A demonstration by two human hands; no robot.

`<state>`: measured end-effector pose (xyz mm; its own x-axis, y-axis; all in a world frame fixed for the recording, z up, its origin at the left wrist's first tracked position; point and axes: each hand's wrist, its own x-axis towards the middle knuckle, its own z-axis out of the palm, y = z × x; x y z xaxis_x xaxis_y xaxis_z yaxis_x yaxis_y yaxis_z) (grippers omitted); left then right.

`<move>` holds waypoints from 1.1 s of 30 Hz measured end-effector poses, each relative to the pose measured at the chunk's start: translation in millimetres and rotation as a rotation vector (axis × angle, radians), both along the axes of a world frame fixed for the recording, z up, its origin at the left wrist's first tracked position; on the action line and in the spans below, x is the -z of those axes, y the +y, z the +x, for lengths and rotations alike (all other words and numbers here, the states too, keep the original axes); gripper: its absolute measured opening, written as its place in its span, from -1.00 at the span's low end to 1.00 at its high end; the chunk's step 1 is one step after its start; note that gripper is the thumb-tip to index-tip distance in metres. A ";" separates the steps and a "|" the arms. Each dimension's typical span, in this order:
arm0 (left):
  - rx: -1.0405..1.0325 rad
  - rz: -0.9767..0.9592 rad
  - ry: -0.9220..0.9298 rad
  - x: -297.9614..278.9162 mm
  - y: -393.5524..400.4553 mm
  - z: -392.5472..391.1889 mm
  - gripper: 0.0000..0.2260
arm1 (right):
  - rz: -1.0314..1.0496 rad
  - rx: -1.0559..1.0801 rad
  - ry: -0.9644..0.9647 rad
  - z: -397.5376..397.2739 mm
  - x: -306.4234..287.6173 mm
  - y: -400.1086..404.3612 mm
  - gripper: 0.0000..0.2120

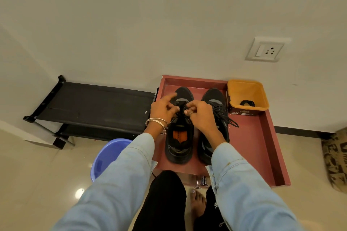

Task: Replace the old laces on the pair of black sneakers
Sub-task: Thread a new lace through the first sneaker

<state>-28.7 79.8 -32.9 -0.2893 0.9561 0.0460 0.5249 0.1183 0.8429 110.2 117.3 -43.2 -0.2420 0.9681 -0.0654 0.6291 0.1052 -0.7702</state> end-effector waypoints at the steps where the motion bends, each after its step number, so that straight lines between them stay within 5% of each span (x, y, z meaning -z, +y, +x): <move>1: -0.058 0.027 -0.066 1.3 -1.2 0.1 -0.56 | -0.015 0.069 0.091 1.2 -0.4 -1.3 -0.80; 4: -0.063 0.075 -0.064 4.8 -2.4 -1.7 -0.67 | 0.049 0.145 0.247 7.3 -1.6 -2.2 -0.73; 6: 0.075 -0.008 0.190 3.7 3.1 -6.4 -0.81 | 0.069 0.071 0.174 11.5 -3.7 -0.3 -0.81; 9: 0.344 -0.321 0.717 -5.7 12.8 -15.4 -0.75 | -0.006 -0.146 -0.274 15.3 -15.6 8.7 -0.81; 12: 0.443 -0.411 0.947 -14.9 15.2 -23.9 -0.75 | -0.049 -0.338 -0.766 20.1 -36.6 11.9 -0.88; 14: 0.441 -0.426 1.025 -16.8 15.2 -31.1 -0.75 | -0.043 -0.423 -0.819 25.5 -40.3 14.2 -0.89; 16: 0.454 -0.461 0.793 -20.9 16.6 -38.3 -0.81 | -0.071 -0.474 -0.631 34.8 -40.5 18.1 -0.85; 19: 0.384 -0.343 -0.041 -26.2 13.2 -35.5 -0.83 | -0.178 -0.426 -0.086 41.0 -39.6 17.7 -0.77; 21: 0.266 -0.244 -0.304 -21.3 11.7 -27.0 -0.86 | -0.258 -0.322 0.294 33.3 -35.1 11.6 -0.78; 27: -0.174 -0.106 -0.830 15.8 9.7 2.9 -0.80 | -0.423 0.115 1.023 4.6 1.4 -5.2 -0.77; 33: -0.260 -0.033 -0.852 25.9 10.2 15.9 -0.82 | -0.376 0.252 0.964 -14.1 21.1 -9.4 -0.75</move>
<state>-12.8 90.0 -58.8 -0.4208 0.8526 -0.3099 -0.3249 0.1773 0.9290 96.1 107.8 -64.3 -0.1468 0.9549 -0.2582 -0.2938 -0.2914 -0.9104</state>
